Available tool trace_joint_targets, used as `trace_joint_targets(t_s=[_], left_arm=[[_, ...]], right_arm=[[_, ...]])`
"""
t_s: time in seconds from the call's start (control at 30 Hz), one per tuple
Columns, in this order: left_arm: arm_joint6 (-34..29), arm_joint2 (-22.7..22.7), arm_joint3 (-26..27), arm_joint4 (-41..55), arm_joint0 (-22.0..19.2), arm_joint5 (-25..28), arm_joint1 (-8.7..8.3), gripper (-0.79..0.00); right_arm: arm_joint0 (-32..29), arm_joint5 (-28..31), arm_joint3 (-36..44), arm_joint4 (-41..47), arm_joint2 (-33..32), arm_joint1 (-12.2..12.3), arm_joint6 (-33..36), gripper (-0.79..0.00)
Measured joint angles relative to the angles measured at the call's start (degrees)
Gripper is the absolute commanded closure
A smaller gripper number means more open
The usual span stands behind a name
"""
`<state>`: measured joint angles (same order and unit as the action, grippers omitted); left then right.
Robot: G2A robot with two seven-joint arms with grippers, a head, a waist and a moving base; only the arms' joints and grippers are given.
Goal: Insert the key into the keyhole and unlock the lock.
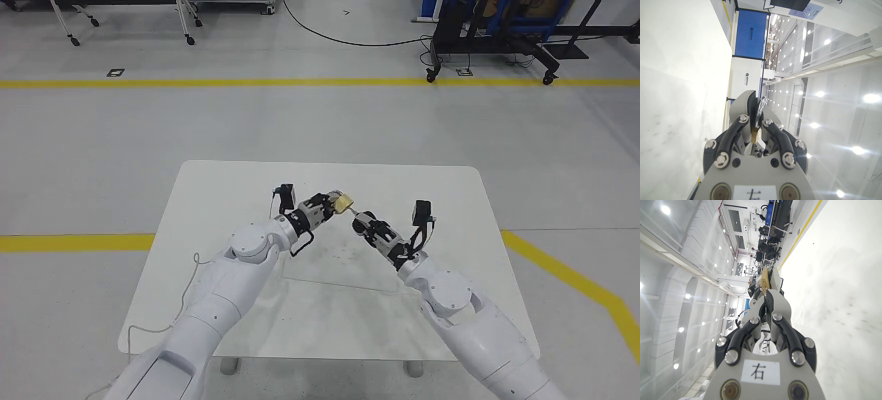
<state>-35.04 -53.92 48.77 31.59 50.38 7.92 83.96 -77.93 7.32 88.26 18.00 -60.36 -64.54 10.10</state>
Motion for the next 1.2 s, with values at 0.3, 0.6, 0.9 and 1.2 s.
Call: trace_joint_targets(t_s=[0.3, 0.6, 0.9, 1.2], left_arm=[[0.4, -0.6, -0.2, -0.7, 0.1, -0.2, 0.17, 0.0], [2.5, -0.9, -0.1, -1.8, 0.3, 0.4, 0.45, 0.0], [1.3, -1.1, 0.2, -2.9, 0.5, 0.3, 0.6, 0.0], [0.7, -1.5, 0.2, -3.2, 0.7, 0.1, 0.74, 0.0]], right_arm=[[-1.1, -0.2, 1.1, -2.4, -0.6, -0.3, 0.1, 0.0], [-2.0, -0.9, 1.8, -3.5, -1.3, -0.6, 0.3, 0.0], [-1.4, -1.8, 1.4, -3.7, -1.2, -1.2, 1.2, 0.0], [-1.2, -2.8, 1.0, -5.4, -1.3, -1.7, -0.2, 0.0]])
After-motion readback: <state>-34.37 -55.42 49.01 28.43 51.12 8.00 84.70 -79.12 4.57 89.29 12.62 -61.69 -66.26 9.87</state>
